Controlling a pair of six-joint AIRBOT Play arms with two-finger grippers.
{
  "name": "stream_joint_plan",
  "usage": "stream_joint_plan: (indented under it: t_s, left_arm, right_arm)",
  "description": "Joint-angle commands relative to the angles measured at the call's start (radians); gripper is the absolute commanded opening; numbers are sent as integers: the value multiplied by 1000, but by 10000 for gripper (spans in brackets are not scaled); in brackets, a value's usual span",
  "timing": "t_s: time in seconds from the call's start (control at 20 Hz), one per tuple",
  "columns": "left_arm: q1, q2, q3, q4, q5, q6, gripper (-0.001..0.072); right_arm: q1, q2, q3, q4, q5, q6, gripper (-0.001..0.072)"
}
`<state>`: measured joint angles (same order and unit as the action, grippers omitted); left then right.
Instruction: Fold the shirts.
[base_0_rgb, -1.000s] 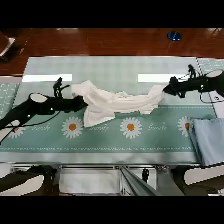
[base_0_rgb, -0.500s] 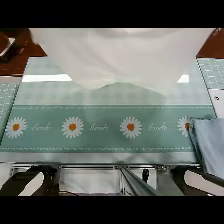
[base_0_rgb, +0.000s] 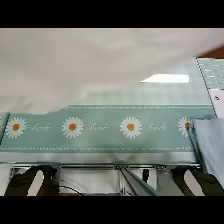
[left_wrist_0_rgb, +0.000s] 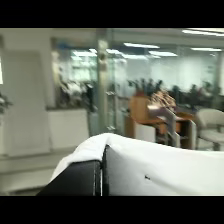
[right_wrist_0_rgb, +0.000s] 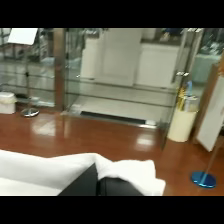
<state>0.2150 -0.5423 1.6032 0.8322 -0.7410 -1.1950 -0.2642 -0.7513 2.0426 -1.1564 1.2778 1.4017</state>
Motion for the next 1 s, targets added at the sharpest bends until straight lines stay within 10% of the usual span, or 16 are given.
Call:
stream_joint_plan:
  t_s: [0.0, 0.45, 0.95]
  left_arm:
    - [66, 103, 8, 188, -18, -50, 20]
    - [77, 23, -285, 179, -379, -130, 20]
    - [-121, -597, -571, 19, 141, -83, 20]
  right_arm:
    - [0, 87, -23, -96, 67, 34, 22]
    - [0, 88, -485, 30, 82, 26, 22]
    - [0, -447, -817, 284, -285, -120, 22]
